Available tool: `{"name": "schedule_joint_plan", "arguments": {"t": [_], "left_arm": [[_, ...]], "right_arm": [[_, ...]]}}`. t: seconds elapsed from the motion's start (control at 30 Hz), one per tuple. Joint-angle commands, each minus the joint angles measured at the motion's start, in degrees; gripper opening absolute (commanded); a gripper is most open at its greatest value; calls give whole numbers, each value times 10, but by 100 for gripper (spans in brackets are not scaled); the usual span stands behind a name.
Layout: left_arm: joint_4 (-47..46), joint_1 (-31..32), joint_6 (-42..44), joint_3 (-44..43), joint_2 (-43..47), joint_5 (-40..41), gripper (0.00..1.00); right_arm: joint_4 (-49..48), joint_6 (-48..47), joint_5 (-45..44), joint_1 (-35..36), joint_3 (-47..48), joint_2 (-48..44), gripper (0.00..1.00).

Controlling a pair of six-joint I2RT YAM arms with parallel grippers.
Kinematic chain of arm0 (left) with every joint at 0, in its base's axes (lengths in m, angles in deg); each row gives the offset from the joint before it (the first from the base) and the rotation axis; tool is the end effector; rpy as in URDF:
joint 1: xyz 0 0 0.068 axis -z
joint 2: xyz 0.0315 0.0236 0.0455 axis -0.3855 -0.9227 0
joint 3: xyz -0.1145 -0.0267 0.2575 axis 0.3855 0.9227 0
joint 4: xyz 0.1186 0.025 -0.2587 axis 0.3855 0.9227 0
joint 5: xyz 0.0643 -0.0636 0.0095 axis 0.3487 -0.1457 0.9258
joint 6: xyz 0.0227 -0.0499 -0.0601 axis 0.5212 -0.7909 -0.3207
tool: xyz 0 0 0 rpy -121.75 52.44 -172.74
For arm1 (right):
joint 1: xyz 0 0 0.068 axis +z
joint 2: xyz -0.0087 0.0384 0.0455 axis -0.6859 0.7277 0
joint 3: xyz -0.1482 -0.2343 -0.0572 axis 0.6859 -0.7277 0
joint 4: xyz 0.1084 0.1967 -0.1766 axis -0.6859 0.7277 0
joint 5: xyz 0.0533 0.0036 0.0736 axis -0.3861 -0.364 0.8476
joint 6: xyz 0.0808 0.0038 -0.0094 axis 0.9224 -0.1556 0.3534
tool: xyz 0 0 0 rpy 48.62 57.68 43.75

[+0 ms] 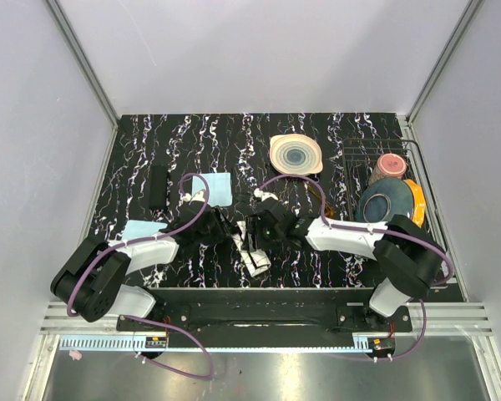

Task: Organize the sunglasses
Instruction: Open the sunglasses case at the center of the board, then move the opened sunglasses case to the center of the board.

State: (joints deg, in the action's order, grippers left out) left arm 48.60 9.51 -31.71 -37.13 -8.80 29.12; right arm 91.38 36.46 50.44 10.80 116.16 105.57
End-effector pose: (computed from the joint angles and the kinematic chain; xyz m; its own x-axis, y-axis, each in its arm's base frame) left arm 0.2372 -0.1533 0.1046 -0.7938 -0.4393 -0.4205 -0.1139 0.7867 -0.6068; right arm 0.2177 0.3053 0.1445 -0.8468 -0.1486 -0.5107 -0.3957 0.8176 0.4183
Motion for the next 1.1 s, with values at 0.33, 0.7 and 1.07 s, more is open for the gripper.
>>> {"name": "schedule_joint_plan", "arguments": {"t": [0.33, 0.7, 1.07], "left_arm": [[90, -3, 45, 1, -12, 61, 47], [97, -3, 57, -9, -2, 58, 50], [133, -3, 81, -41, 60, 68, 68]], "right_arm": [[54, 26, -93, -29, -47, -74, 71], [56, 24, -117, -34, -62, -91, 63], [37, 15, -68, -34, -63, -76, 11]]}}
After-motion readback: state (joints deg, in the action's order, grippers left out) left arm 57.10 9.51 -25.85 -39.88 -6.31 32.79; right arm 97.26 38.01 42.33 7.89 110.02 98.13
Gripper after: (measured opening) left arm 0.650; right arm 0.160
